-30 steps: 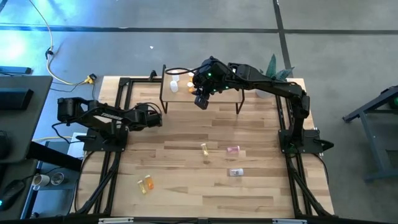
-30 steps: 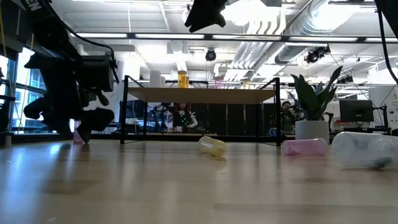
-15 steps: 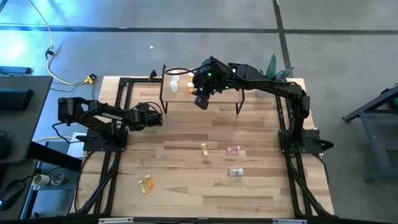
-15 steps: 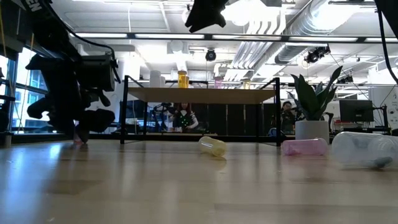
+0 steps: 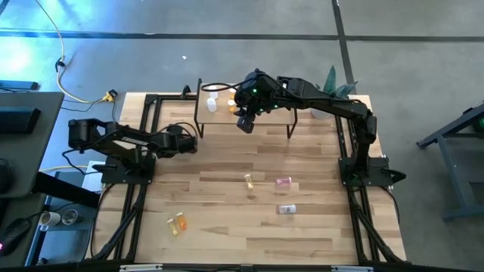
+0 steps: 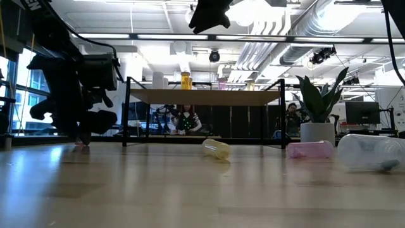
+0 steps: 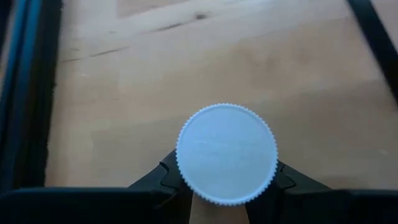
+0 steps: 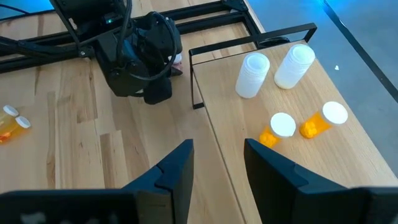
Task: Pick and place medicine bottles onto shelf by color
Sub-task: Put the top pink pill bottle aligned with the other pink pill bottle on the shelf
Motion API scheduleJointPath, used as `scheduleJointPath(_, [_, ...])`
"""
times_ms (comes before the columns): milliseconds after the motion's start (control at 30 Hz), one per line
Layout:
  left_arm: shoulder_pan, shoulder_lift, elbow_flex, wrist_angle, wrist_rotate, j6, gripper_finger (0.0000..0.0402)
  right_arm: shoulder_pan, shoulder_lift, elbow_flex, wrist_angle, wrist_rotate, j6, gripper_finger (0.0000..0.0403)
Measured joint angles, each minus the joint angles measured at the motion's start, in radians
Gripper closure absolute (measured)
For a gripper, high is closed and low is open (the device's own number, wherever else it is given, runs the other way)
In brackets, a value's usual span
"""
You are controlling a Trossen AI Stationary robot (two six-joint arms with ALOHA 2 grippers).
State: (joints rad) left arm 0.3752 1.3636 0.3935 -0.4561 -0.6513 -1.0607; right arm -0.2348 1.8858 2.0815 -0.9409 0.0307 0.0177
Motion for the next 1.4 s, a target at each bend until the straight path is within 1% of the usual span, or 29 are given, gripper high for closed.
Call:
scheduleJointPath(200, [-0.002, -0.097, -0.001, -0.097, 0.104, 0.01, 0.0307, 0.0, 0.0, 0.0, -0.001, 0.0, 0.0, 0.0269])
scheduleJointPath(267, [-0.002, -0.144, -0.002, -0.141, 0.12, 0.01, 0.0307, 0.0, 0.0, 0.0, -0.001, 0.0, 0.002, 0.0269])
scheduleJointPath(433, [-0.002, -0.268, -0.001, -0.222, 0.115, 0.009, 0.0307, 0.0, 0.0, 0.0, -0.001, 0.0, 0.007, 0.0269])
scheduleJointPath(533, [-0.002, -0.341, 0.016, -0.279, 0.092, 0.009, 0.0307, 0.0, 0.0, 0.0, -0.001, 0.0, 0.01, 0.0269])
scheduleJointPath(667, [-0.002, -0.427, 0.068, -0.337, 0.052, 0.065, 0.0307, 0.0, 0.0, 0.0, -0.001, 0.0, 0.027, 0.0269])
scheduleJointPath(833, [-0.002, -0.503, 0.166, -0.41, 0.009, 0.158, 0.0307, 0.0, 0.0, 0.0, -0.001, -0.001, 0.035, 0.0269])
scheduleJointPath(1000, [-0.002, -0.549, 0.298, -0.547, -0.071, 0.22, 0.0307, 0.0, 0.0, 0.0, 0.0, -0.001, 0.036, 0.0269])
scheduleJointPath(1100, [-0.002, -0.57, 0.386, -0.578, -0.089, 0.288, 0.0307, 0.0, 0.0, 0.0, 0.0, -0.009, 0.037, 0.0269])
scheduleJointPath(1233, [-0.002, -0.58, 0.506, -0.574, -0.059, 0.443, 0.0307, 0.0, 0.0, 0.0, 0.009, -0.016, 0.035, 0.0269])
scheduleJointPath(1400, [-0.003, -0.577, 0.649, -0.567, 0.037, 0.651, 0.0307, 0.0, 0.0, 0.0, 0.041, -0.016, 0.021, 0.0269])
